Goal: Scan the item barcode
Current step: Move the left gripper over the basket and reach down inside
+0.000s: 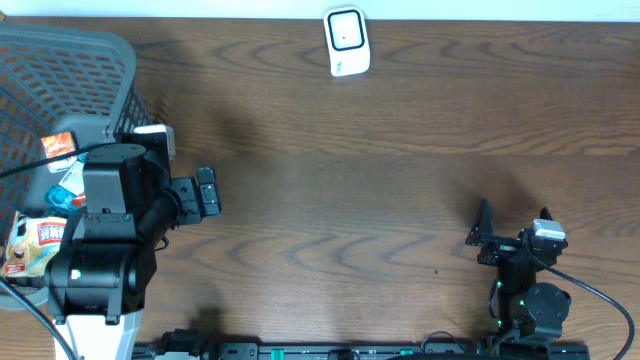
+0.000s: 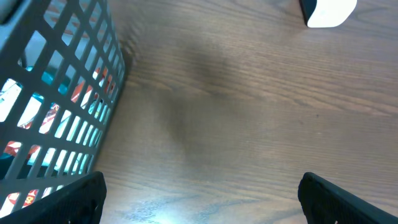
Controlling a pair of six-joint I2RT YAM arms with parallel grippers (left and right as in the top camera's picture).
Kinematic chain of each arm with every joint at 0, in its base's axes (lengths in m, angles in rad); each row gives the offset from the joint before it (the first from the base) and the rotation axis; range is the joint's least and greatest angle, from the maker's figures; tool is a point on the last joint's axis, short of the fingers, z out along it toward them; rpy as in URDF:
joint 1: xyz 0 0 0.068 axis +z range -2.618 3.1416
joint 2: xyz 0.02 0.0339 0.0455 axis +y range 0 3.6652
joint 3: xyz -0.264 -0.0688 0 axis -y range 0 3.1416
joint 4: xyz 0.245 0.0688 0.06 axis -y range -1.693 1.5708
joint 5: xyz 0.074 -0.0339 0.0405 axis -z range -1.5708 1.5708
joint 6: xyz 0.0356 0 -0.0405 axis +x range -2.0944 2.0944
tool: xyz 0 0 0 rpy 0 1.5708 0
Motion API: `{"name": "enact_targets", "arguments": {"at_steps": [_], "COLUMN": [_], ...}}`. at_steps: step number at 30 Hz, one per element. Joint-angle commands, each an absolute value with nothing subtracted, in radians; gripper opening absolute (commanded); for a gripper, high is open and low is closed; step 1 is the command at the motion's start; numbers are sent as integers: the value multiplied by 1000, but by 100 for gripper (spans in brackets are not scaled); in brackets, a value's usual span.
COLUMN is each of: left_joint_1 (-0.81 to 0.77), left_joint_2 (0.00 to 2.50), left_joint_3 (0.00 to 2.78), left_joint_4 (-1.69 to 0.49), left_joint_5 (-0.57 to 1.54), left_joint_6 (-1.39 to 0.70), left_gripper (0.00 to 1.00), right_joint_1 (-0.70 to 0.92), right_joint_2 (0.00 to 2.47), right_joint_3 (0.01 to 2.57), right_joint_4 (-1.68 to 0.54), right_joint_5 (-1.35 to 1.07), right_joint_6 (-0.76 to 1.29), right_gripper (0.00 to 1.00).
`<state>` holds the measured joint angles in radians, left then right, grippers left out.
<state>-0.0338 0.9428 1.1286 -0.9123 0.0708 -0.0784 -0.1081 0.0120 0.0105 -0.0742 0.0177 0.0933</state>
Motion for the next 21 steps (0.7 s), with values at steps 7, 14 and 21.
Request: {"name": "enact_targets", "arguments": {"at_steps": [7,14,21], "left_joint_1": [-29,-29,-29], "left_joint_2": [976,1008,1084], "left_joint_3": [1211,1327,1488], "left_joint_4": [-920,-920,-931], "left_joint_5": [33,13,-13], "left_joint_6": [-87,-87,-87], "left_gripper": [98,98,99], "right_joint_1": [-117,-117,-117], "right_joint_2": [7,7,7], "right_joint_3": [5,5,5], "right_joint_4": [-74,-74,-74], "right_joint_5": [12,12,12], "right_joint_6": [77,77,77], "right_gripper": [99,99,99]}}
